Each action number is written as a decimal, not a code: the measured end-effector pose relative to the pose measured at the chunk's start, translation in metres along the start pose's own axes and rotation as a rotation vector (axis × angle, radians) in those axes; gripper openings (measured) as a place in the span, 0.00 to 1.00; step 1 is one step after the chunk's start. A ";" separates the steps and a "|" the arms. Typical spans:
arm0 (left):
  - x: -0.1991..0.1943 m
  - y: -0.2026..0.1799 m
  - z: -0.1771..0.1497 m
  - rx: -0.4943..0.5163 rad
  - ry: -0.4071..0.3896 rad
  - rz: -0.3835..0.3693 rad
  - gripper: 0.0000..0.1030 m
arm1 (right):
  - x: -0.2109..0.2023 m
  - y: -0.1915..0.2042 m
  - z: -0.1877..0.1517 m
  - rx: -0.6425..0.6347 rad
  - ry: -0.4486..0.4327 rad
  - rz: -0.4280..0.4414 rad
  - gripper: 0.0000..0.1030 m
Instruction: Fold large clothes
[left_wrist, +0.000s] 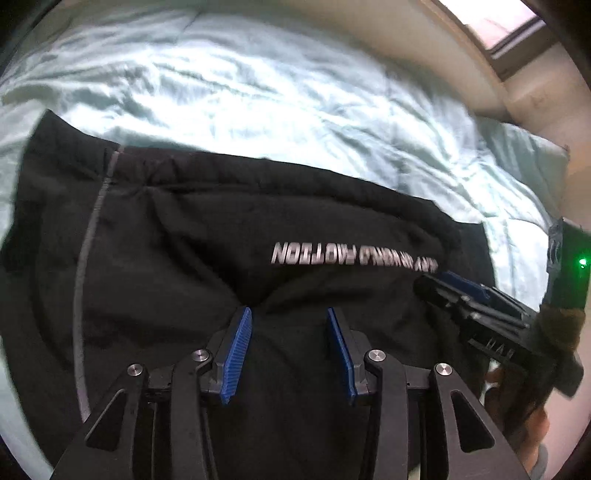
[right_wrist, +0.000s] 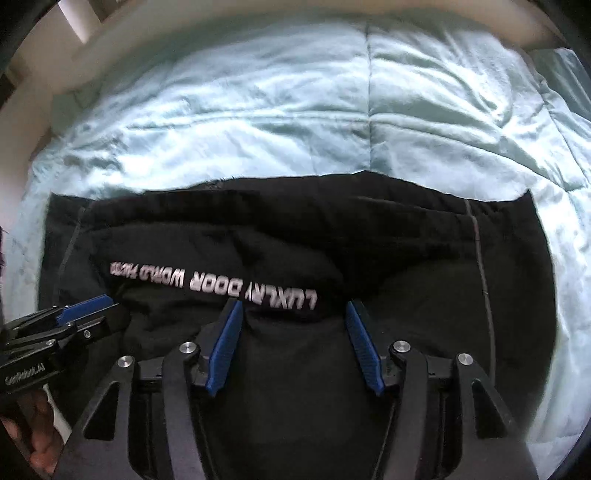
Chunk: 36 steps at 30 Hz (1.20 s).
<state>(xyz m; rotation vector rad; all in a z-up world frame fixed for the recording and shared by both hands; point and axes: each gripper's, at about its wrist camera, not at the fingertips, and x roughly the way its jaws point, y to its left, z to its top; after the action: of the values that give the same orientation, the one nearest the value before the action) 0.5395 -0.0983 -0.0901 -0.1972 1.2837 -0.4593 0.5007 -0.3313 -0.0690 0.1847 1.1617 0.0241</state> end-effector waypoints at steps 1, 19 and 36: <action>-0.015 0.000 -0.009 0.025 -0.022 0.004 0.43 | -0.013 0.000 -0.007 -0.014 -0.016 0.000 0.59; -0.066 0.041 -0.090 -0.026 -0.008 -0.100 0.39 | -0.048 -0.014 -0.082 0.113 0.031 -0.002 0.61; -0.131 0.141 -0.063 -0.195 -0.114 -0.010 0.63 | -0.121 -0.129 -0.082 0.269 -0.116 -0.089 0.69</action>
<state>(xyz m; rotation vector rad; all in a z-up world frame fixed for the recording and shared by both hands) 0.4834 0.0917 -0.0483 -0.3884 1.2160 -0.3260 0.3675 -0.4615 -0.0103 0.3671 1.0531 -0.2201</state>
